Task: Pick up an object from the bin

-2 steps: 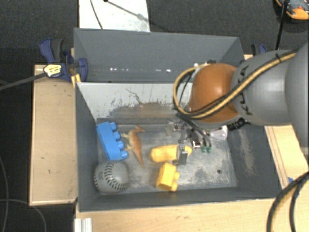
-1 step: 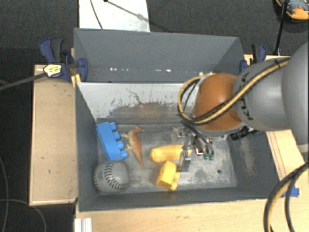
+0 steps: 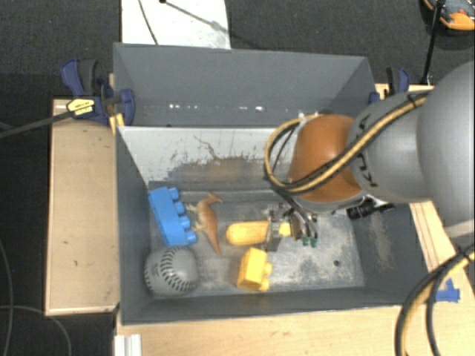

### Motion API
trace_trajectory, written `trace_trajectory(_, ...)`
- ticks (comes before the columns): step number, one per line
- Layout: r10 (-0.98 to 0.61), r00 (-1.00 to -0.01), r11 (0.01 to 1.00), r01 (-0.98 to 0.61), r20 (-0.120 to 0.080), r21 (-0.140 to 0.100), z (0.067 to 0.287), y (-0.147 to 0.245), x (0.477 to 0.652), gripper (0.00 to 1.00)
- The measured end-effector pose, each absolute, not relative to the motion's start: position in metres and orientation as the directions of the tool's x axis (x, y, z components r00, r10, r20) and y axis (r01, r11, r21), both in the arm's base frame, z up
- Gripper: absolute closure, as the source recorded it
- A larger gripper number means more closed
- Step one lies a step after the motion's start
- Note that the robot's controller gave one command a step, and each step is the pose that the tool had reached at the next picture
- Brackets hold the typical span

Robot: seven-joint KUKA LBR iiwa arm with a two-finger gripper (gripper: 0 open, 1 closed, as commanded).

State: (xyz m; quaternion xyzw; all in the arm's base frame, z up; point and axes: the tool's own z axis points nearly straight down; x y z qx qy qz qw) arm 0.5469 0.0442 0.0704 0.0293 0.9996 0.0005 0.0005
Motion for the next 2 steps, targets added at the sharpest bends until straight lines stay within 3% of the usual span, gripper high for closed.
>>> trace_trajectory(1, 0.06, -0.998, 0.998, 0.06, -0.001, 0.001, 0.07, 0.044, 0.547, 1.0)
trace_trajectory(2, 0.0, -1.0, 1.0, 0.0, -0.013, 0.001, 0.255, 0.034, 0.57, 1.0)
